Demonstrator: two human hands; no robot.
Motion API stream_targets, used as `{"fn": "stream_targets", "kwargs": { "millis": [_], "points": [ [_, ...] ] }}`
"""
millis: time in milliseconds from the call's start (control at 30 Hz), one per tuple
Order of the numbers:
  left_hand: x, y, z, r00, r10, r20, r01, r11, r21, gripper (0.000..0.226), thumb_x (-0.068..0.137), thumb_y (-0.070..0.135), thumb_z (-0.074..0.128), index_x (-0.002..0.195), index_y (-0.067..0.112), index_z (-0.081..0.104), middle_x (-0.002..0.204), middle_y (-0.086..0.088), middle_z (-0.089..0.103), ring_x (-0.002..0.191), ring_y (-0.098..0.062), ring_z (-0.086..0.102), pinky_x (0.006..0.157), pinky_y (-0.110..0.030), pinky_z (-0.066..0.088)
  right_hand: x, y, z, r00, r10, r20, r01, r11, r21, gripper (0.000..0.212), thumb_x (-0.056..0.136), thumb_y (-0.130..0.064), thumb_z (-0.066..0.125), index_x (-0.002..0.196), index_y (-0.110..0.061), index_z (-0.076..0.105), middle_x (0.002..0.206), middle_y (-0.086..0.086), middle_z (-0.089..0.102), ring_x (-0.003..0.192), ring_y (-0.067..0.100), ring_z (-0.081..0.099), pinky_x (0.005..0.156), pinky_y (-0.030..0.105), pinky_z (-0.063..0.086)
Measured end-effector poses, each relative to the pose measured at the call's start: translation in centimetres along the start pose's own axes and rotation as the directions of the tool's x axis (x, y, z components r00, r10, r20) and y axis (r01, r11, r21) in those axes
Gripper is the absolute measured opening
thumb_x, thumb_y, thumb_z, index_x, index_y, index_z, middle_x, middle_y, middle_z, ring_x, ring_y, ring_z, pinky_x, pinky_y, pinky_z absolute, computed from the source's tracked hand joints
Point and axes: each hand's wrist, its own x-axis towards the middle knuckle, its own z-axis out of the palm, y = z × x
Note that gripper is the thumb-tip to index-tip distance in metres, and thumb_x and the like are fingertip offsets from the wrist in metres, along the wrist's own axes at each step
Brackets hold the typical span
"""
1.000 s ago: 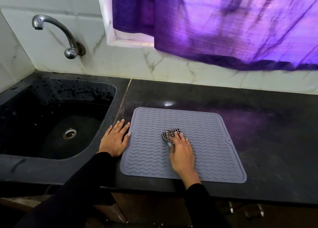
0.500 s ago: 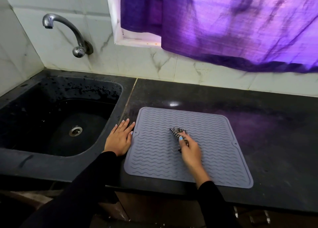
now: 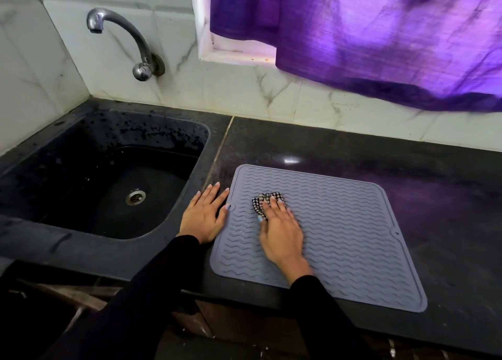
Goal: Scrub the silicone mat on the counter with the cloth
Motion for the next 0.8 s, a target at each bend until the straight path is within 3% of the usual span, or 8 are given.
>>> {"fn": "stream_targets", "kwargs": {
  "millis": [100,167,267,333,433,567,667,800],
  "points": [
    [0.0,0.0,0.1,1.000,0.002,0.003,-0.002,1.000,0.003,0.076,0.079,0.058,-0.003,0.145,0.030,0.022,0.156,0.003,0.015,0.144,-0.011,0.009,0.116,-0.031,0.001,0.8,1.0,-1.5,0.992,0.082,0.098,-0.102,0.970,0.220,0.041,0.097,-0.030,0.042,0.138,-0.031,0.041,0.151,-0.007,0.030,0.138,0.016,0.030,0.114,0.038,0.023],
    [0.0,-0.1,0.2,1.000,0.007,0.005,-0.007,1.000,0.008,0.076,0.079,0.058,-0.003,0.145,0.030,0.021,0.156,0.003,0.015,0.144,-0.011,0.009,0.116,-0.031,0.001,1.8,1.6,-1.9,0.970,0.211,0.125,-0.245,0.807,0.537,0.034,0.097,-0.027,0.045,0.129,-0.023,0.053,0.137,-0.001,0.051,0.125,0.021,0.047,0.101,0.030,0.041],
    [-0.1,-0.2,0.2,1.000,0.011,0.002,-0.011,1.000,0.001,0.076,0.079,0.058,-0.003,0.145,0.030,0.022,0.156,0.003,0.016,0.144,-0.011,0.009,0.116,-0.031,0.001,4.2,2.7,-3.3,0.828,0.420,0.371,-0.408,-0.002,0.913,0.034,0.098,-0.019,0.040,0.123,-0.001,0.055,0.105,0.009,0.063,0.093,0.021,0.059,0.067,0.017,0.050],
    [0.0,-0.2,0.2,1.000,0.015,-0.002,-0.015,1.000,0.003,0.076,0.080,0.057,-0.003,0.145,0.030,0.023,0.156,0.003,0.016,0.144,-0.011,0.009,0.116,-0.031,0.002,5.2,3.1,-3.4,0.788,0.479,0.387,-0.340,-0.184,0.922,0.037,0.099,-0.019,0.035,0.125,0.000,0.053,0.114,0.008,0.062,0.093,0.019,0.059,0.073,0.022,0.049],
    [0.0,-0.3,0.2,1.000,0.018,-0.008,-0.018,1.000,0.003,0.074,0.080,0.056,-0.004,0.145,0.030,0.023,0.156,0.003,0.016,0.144,-0.011,0.009,0.116,-0.031,0.002,5.3,1.2,-3.9,0.849,0.516,0.112,-0.326,0.345,0.880,0.033,0.097,-0.020,0.043,0.126,-0.008,0.056,0.123,0.009,0.061,0.104,0.018,0.057,0.086,0.026,0.044],
    [0.0,-0.4,0.1,1.000,0.022,-0.011,-0.022,1.000,0.008,0.074,0.080,0.055,-0.004,0.145,0.031,0.022,0.156,0.003,0.016,0.144,-0.011,0.010,0.116,-0.031,0.002,4.0,-1.8,-0.7,0.992,0.104,0.075,-0.123,0.940,0.317,0.047,0.099,-0.032,0.035,0.144,-0.023,0.029,0.154,-0.001,0.023,0.141,0.020,0.021,0.117,0.040,0.017],
    [0.0,-0.2,0.1,1.000,0.016,-0.007,-0.016,1.000,0.014,0.074,0.080,0.055,-0.004,0.145,0.031,0.022,0.156,0.004,0.015,0.144,-0.010,0.010,0.116,-0.031,0.002,3.3,-2.3,2.2,0.997,-0.033,0.068,0.041,0.992,-0.121,0.056,0.098,-0.031,0.029,0.149,-0.017,0.011,0.158,0.003,0.005,0.146,0.019,-0.001,0.118,0.037,-0.003],
    [-0.1,-0.3,0.0,1.000,0.014,0.011,-0.014,0.999,0.033,0.075,0.079,0.055,-0.006,0.146,0.032,0.020,0.156,0.004,0.013,0.144,-0.010,0.008,0.116,-0.031,0.001,4.2,-1.2,1.4,0.989,-0.042,0.141,0.031,0.996,0.078,0.052,0.099,-0.034,0.029,0.148,-0.021,0.019,0.157,-0.002,0.010,0.145,0.014,0.004,0.116,0.031,0.001]
  ]
}}
